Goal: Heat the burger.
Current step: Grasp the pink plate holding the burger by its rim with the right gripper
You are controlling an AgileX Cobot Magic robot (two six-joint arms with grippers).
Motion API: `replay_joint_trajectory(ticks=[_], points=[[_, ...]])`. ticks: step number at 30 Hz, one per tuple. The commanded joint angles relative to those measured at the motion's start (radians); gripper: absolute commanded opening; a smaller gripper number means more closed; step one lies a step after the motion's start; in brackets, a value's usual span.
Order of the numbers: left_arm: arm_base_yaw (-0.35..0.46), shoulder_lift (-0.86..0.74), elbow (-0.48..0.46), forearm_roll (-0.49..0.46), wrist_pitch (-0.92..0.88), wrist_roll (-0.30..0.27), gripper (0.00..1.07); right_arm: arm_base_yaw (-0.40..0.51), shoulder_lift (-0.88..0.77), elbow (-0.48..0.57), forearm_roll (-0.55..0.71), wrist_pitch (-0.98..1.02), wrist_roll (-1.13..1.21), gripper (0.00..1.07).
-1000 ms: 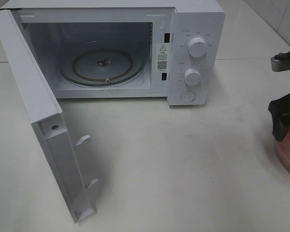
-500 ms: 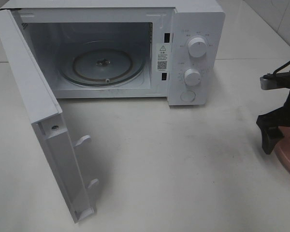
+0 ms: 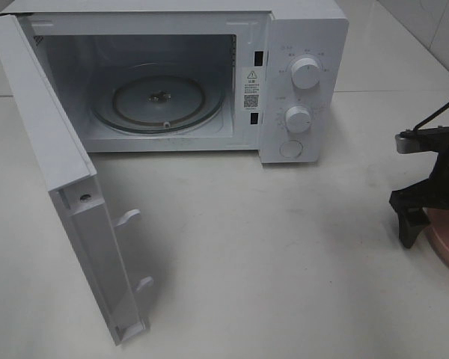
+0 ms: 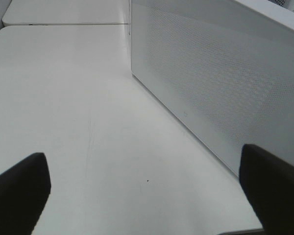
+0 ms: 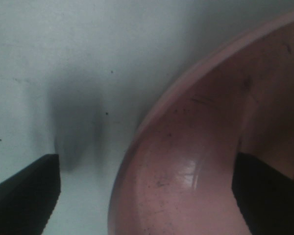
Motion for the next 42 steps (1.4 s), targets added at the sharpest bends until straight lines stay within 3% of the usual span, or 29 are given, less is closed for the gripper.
replay_joint_trajectory(ticks=[1, 8, 10, 11, 12, 13, 15, 16, 18, 19, 21, 42], points=[[-0.004, -0.021, 0.004, -0.004, -0.005, -0.005, 1.0, -0.005, 0.005, 0.001, -0.001, -0.008, 0.007, 0.87], [-0.004, -0.021, 0.004, -0.004, -0.005, -0.005, 1.0, -0.005, 0.011, 0.024, 0.002, -0.028, 0.007, 0.79], [-0.004, -0.021, 0.004, -0.004, -0.005, -0.005, 1.0, -0.005, 0.011, 0.026, 0.002, -0.026, 0.014, 0.67], [-0.004, -0.021, 0.004, -0.004, -0.005, -0.005, 1.0, -0.005, 0.011, 0.026, 0.002, -0.026, 0.014, 0.67], [-0.004, -0.021, 0.004, -0.004, -0.005, -0.005, 1.0, -0.005, 0.011, 0.028, 0.002, -0.023, 0.018, 0.57], [-0.004, -0.021, 0.004, -0.004, -0.005, -0.005, 1.0, -0.005, 0.011, 0.028, 0.002, -0.023, 0.018, 0.57], [-0.004, -0.021, 0.004, -0.004, -0.005, -0.005, 1.0, -0.005, 0.011, 0.032, 0.002, -0.023, 0.023, 0.4], [-0.004, -0.021, 0.004, -0.004, -0.005, -0.005, 1.0, -0.005, 0.011, 0.032, 0.002, -0.023, 0.023, 0.4], [-0.004, -0.021, 0.004, -0.004, -0.005, -0.005, 1.0, -0.005, 0.011, 0.032, 0.006, -0.026, 0.046, 0.15], [-0.004, -0.021, 0.004, -0.004, -0.005, -0.005, 1.0, -0.005, 0.011, 0.032, 0.006, -0.026, 0.046, 0.15], [-0.004, -0.021, 0.004, -0.004, -0.005, -0.005, 1.0, -0.005, 0.011, 0.032, 0.006, -0.027, 0.048, 0.0], [-0.004, -0.021, 0.004, -0.004, -0.005, -0.005, 1.0, -0.001, -0.065, 0.032, 0.004, 0.03, 0.072, 0.0]])
